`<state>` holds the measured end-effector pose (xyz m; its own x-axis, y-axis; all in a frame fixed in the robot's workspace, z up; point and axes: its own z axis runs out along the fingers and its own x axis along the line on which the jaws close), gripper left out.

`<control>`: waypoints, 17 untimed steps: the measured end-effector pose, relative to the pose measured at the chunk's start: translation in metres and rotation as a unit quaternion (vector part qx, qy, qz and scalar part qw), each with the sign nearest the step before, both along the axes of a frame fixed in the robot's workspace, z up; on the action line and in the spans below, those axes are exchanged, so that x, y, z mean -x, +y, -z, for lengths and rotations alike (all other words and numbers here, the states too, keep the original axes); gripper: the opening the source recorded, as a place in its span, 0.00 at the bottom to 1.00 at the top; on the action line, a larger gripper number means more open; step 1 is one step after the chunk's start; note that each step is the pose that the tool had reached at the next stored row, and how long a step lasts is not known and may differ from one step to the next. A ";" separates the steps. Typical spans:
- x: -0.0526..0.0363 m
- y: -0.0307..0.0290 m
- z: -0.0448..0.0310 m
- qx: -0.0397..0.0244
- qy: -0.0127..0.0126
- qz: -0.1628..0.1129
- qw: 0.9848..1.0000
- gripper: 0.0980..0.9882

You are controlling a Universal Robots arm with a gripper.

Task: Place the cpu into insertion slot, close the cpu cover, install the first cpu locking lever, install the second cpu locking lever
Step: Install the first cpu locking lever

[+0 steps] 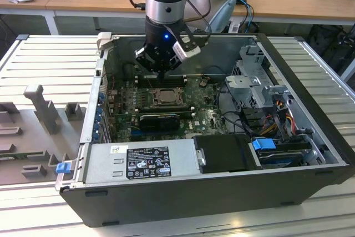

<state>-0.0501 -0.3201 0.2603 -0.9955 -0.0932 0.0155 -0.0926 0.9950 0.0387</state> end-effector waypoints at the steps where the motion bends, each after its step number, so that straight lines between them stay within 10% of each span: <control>1: 0.0002 0.0000 0.0002 0.000 0.000 0.002 1.000 0.01; 17: 0.0456 0.0002 0.0010 -0.001 -0.004 0.002 1.000 0.01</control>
